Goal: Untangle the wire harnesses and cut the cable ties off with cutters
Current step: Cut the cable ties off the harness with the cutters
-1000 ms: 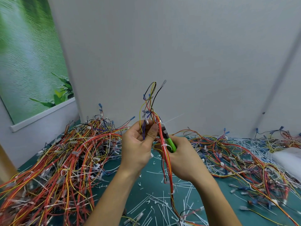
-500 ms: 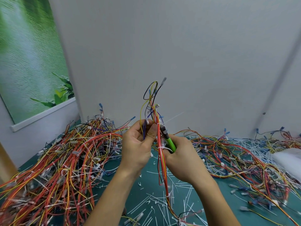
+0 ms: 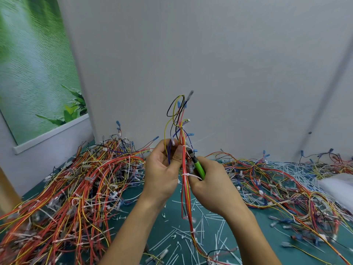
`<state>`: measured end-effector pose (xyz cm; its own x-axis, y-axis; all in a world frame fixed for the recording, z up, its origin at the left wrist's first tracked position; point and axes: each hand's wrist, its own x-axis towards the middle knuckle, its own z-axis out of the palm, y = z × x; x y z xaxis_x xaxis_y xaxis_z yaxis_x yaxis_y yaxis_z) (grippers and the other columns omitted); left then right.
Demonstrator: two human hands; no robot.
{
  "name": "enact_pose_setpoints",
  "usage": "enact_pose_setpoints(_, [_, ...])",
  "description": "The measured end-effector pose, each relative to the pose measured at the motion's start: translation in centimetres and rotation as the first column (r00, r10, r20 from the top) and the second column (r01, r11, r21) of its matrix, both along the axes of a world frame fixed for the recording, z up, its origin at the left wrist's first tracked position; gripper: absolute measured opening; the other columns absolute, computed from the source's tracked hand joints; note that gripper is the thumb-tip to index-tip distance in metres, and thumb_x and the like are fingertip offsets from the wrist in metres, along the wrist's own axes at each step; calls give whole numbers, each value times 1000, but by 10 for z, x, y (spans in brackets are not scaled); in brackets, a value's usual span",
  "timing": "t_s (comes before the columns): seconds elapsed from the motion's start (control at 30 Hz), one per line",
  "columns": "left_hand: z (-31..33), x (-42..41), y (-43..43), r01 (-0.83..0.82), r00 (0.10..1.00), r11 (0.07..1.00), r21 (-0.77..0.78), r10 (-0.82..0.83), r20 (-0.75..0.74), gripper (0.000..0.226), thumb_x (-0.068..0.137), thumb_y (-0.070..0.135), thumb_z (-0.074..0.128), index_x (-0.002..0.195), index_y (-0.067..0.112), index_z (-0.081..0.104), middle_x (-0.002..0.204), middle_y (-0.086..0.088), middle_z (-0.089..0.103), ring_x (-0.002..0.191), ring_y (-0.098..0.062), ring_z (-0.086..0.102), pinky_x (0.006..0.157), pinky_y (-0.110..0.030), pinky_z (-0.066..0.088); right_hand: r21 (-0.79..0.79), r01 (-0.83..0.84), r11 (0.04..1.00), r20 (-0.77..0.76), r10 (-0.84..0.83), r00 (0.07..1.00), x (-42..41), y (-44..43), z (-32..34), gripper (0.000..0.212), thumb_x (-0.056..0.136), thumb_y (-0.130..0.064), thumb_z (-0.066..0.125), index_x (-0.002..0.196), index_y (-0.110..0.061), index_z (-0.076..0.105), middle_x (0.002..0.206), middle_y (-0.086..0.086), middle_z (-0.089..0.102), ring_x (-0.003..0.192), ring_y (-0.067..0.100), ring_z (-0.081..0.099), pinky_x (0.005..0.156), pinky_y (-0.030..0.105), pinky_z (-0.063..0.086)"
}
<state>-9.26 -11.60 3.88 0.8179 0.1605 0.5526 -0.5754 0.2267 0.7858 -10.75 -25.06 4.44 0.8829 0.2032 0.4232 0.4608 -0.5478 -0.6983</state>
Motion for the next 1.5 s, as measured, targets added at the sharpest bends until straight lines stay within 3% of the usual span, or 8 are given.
enact_pose_setpoints(0.27, [-3,1,1,-127,990,987,100,119,81,6,96,28,67,94,33,68,88,1,74,80,-13,70,72,-21,55,26,-60,998,-72,62,995,2,-1,1,37,99,-29,61,73,-5,53,60,9,39,58,13,26,52,30,27])
enact_pose_setpoints(0.4, [-4,1,1,-177,981,973,149,162,111,1,97,32,66,96,31,66,84,1,72,75,-21,69,69,-28,58,53,-78,996,-98,83,992,2,-2,-1,40,99,-31,61,72,-4,48,57,1,36,55,12,26,47,25,24])
enact_pose_setpoints(0.53, [-3,-1,1,-236,967,953,192,212,141,3,98,34,64,95,32,64,82,6,70,71,-11,67,64,-21,54,81,-95,992,-136,105,985,2,-2,-1,44,99,-40,62,74,-5,50,58,4,43,55,13,34,49,28,31])
enact_pose_setpoints(0.73, [-3,-2,0,-271,959,935,228,241,151,7,96,46,61,98,39,61,87,4,70,80,-28,71,73,-51,59,136,-171,976,-197,196,961,-2,-1,5,45,77,-60,57,72,-15,53,59,3,47,54,15,42,53,35,43])
enact_pose_setpoints(1.03, [-2,-3,1,-298,950,912,281,255,180,4,99,40,60,98,44,59,88,14,68,80,-14,67,71,-18,52,98,-122,988,-179,138,974,0,-3,3,47,83,-53,59,76,-8,48,58,3,43,54,15,36,50,33,35])
enact_pose_setpoints(1.13, [-2,-4,1,-291,952,917,273,250,178,3,99,40,60,98,43,59,87,15,68,78,-10,67,69,-16,51,82,-116,990,-159,128,979,1,-2,2,43,86,-49,60,74,-10,48,56,1,41,52,14,34,47,30,33])
enact_pose_setpoints(1.33, [-3,-3,1,-256,962,930,263,220,160,2,100,38,60,99,38,61,87,9,70,81,-17,69,72,-30,58,63,-136,989,-114,143,983,0,-2,1,37,94,-42,63,70,-14,54,53,-7,46,50,5,32,46,16,34])
enact_pose_setpoints(1.5, [-1,-4,0,-267,959,925,272,226,172,10,101,32,61,96,40,60,85,15,68,77,-7,66,68,-14,50,51,-79,996,-130,85,988,0,-2,1,42,97,-37,63,72,-6,50,54,-3,38,52,12,28,44,22,28])
